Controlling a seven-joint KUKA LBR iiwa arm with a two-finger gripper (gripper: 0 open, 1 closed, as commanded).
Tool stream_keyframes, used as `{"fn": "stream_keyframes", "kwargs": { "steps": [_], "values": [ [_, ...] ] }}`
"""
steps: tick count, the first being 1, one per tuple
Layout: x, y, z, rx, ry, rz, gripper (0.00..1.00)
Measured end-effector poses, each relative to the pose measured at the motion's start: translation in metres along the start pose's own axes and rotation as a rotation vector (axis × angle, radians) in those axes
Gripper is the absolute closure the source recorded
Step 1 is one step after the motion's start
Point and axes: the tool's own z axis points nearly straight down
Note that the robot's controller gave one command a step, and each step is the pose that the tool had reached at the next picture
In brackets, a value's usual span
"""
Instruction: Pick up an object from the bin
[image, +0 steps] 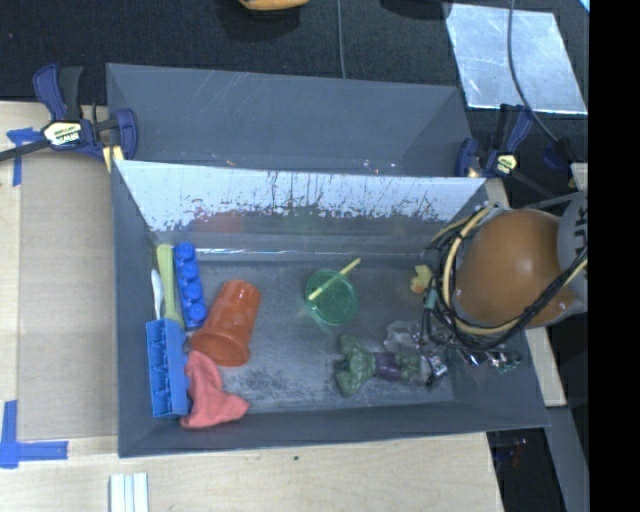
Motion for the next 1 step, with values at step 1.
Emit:
{"fn": "stream_keyframes", "kwargs": {
  "steps": [1],
  "values": [
    [0.0063, -0.0010, -0.0217, 0.000, -0.001, 0.010, 1.00]
  ]
}}
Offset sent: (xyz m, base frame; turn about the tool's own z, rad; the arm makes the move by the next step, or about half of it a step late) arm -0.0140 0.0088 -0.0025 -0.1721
